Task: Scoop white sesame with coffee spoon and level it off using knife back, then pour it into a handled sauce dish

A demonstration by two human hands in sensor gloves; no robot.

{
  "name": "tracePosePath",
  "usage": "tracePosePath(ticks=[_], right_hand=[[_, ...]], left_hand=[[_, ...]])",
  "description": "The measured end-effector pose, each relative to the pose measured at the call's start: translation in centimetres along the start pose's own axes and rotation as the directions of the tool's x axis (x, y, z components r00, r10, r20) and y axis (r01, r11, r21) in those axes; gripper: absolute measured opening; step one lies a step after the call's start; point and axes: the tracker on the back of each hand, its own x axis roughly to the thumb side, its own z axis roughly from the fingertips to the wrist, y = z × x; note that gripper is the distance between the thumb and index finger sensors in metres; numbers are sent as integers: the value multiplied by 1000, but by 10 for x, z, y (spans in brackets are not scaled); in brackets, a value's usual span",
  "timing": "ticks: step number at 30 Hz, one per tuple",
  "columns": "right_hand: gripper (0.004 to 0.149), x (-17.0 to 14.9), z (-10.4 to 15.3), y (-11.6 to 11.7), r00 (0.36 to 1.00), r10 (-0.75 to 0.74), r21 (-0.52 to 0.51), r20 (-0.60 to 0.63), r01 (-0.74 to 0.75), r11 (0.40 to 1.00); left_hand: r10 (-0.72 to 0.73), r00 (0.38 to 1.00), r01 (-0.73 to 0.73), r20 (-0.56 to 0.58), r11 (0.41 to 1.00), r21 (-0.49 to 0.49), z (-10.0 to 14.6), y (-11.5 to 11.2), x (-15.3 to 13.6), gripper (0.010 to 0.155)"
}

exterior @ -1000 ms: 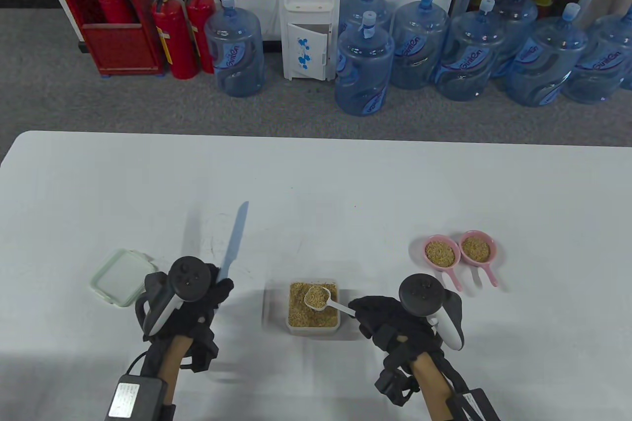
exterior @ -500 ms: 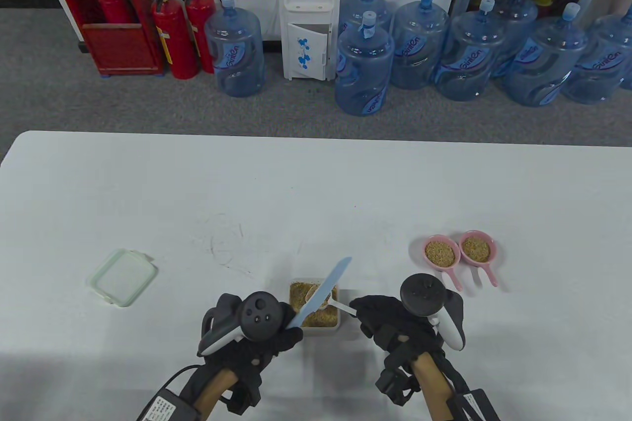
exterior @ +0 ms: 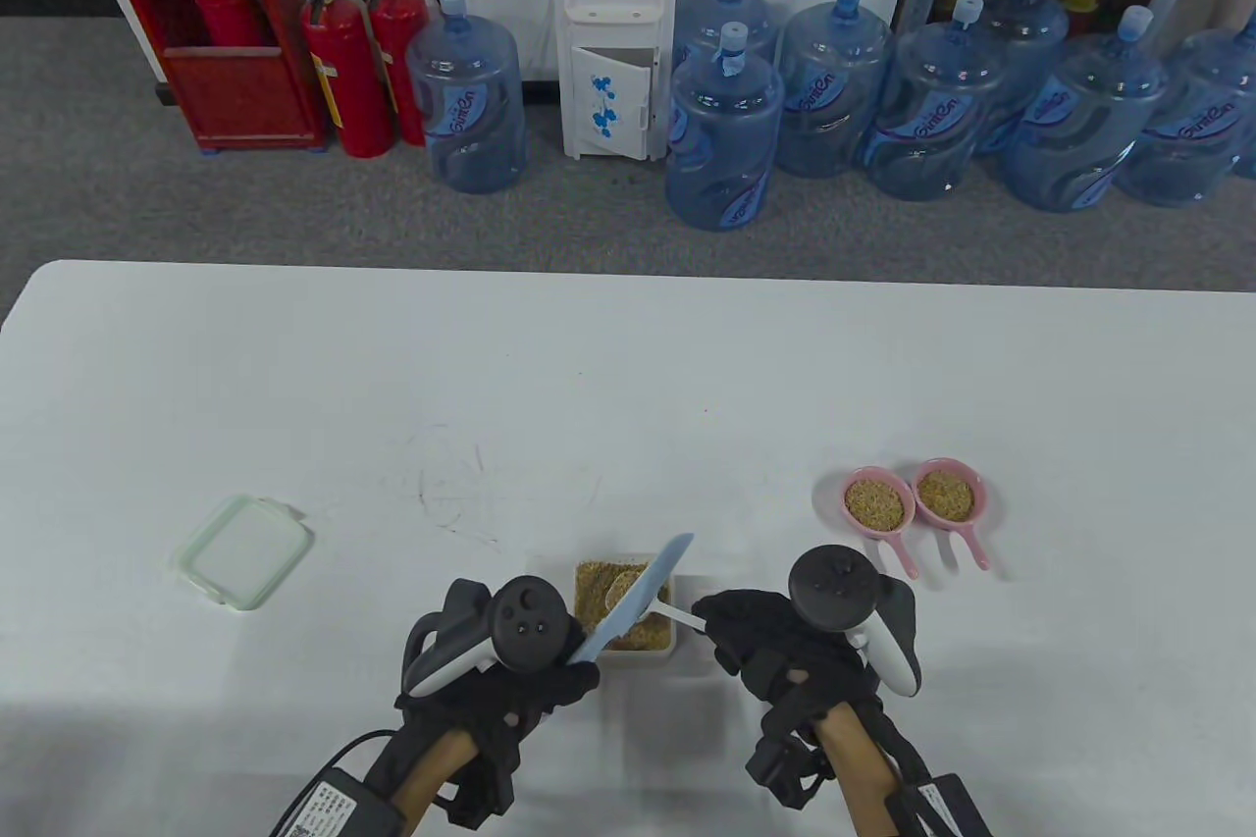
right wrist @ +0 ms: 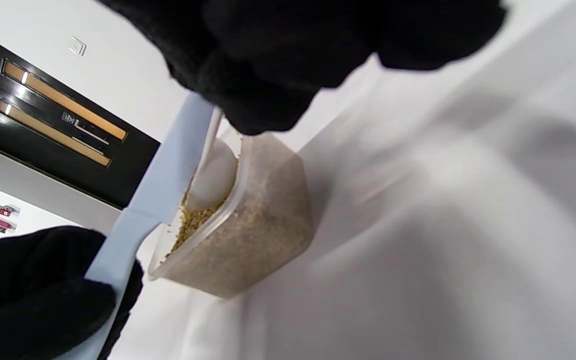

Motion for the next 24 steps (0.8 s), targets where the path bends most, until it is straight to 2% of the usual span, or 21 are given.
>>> tracePosePath(ticks=[24], right_hand=[[43, 0, 2, -5, 1000, -7, -1, 24, 7, 1000]], left_hand=[[-16, 996, 18, -85, 1000, 16, 1, 9, -17, 46]])
